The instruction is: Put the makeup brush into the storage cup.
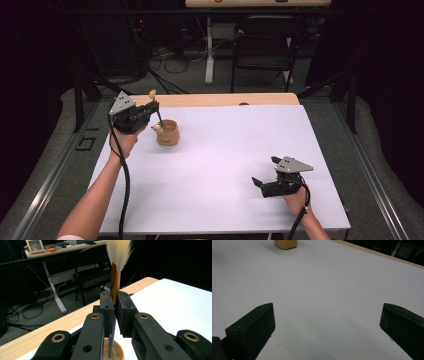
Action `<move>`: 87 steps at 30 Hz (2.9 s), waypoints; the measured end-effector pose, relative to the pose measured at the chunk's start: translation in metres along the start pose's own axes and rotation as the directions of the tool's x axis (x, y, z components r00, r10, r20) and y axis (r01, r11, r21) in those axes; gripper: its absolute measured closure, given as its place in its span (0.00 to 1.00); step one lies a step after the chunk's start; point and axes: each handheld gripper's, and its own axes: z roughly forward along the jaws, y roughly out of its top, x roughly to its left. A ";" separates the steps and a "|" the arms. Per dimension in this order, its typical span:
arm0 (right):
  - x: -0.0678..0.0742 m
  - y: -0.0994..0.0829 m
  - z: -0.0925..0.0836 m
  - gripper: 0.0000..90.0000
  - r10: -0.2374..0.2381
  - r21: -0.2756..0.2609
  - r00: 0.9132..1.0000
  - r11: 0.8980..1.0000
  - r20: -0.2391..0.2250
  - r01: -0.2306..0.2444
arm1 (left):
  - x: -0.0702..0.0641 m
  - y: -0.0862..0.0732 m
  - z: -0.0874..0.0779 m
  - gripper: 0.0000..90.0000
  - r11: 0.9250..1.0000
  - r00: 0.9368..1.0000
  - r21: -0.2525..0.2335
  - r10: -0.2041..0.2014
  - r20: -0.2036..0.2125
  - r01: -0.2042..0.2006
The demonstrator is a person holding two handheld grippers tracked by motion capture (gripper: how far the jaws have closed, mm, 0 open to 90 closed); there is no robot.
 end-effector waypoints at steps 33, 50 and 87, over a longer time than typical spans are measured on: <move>0.000 0.000 0.000 0.00 -0.005 -0.002 1.000 1.000 -0.006 0.005 | 0.016 -0.017 0.035 0.93 0.999 0.999 0.016 -0.028 -0.038 0.028; 0.000 0.000 0.000 0.00 -0.005 0.003 1.000 1.000 -0.005 0.005 | 0.016 -0.025 0.041 0.92 0.998 0.999 0.048 -0.038 -0.038 0.040; -0.001 0.003 -0.012 0.00 0.023 -0.045 1.000 0.999 -0.005 -0.023 | -0.016 -0.021 0.014 0.00 0.994 0.998 0.091 0.055 0.025 -0.057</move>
